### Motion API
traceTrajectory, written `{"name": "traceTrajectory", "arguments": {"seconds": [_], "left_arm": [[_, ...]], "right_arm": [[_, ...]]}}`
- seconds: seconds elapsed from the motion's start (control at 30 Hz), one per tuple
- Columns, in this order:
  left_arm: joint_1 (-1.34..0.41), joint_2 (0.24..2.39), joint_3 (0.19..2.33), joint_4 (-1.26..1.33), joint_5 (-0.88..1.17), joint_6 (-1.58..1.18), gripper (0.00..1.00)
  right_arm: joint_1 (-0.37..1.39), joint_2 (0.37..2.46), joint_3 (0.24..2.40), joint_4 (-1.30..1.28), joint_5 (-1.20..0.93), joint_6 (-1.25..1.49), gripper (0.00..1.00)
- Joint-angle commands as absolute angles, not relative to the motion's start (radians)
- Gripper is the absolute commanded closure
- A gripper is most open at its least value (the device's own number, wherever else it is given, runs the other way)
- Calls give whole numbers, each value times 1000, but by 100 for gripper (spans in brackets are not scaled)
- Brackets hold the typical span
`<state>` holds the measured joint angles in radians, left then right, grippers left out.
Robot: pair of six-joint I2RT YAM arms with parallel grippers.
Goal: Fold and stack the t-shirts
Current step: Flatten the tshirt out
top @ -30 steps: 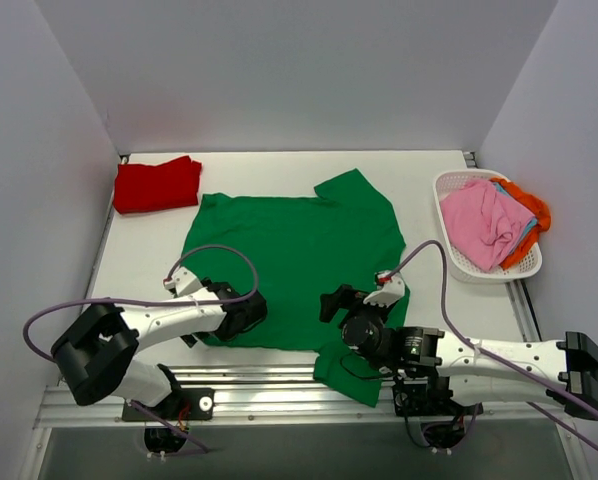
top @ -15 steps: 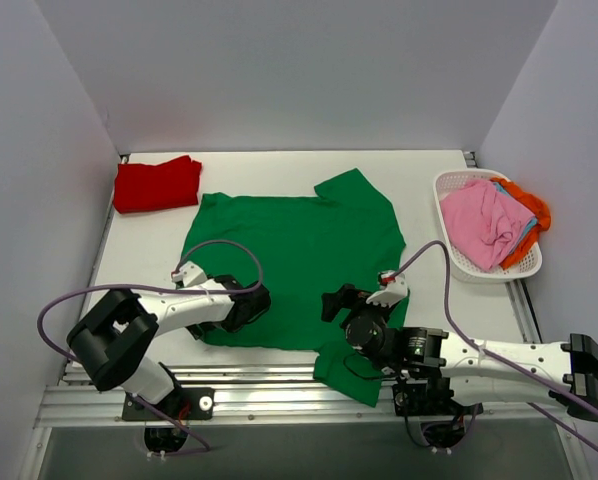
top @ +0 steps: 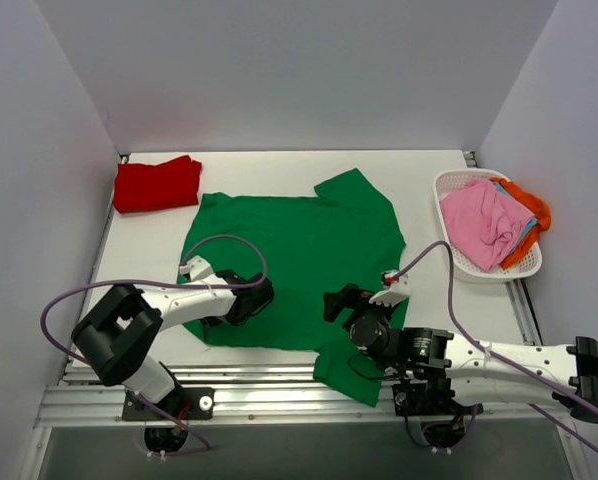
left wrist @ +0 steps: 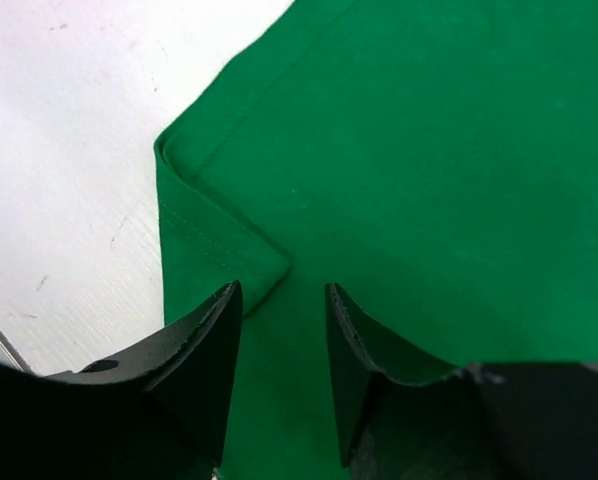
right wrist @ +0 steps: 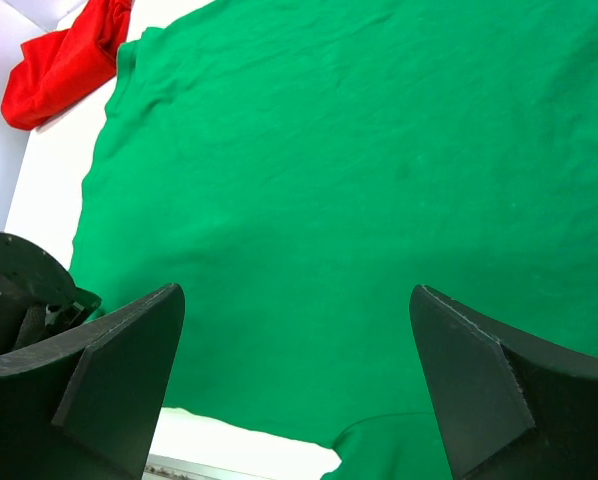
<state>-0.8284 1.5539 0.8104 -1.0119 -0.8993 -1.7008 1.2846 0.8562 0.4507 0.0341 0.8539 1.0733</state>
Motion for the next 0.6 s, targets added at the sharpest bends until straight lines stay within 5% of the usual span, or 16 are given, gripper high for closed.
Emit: {"name": "traceTrajectory", "arguments": {"seconds": [0.0,0.07,0.2,0.3,0.57], "left_arm": [[-809,1563,811,-966,-867,-1658,54],[-807,1581,830,-983,-868,-1670,54],[-811,1569,835,-954,-813,-1649,39],[-824,1552,776,-886,-799,-1656,14],[-833,1500,721,-943,-779,-1781,29]], "right_arm": [[1292,854,440,34,870,1068,9],[1292,857,436,40,867,1065,9],[1290,864,433,52,862,1060,9],[1292,864,426,61,859,1060,9],[1292,856,411,75,835,1045,9]]}}
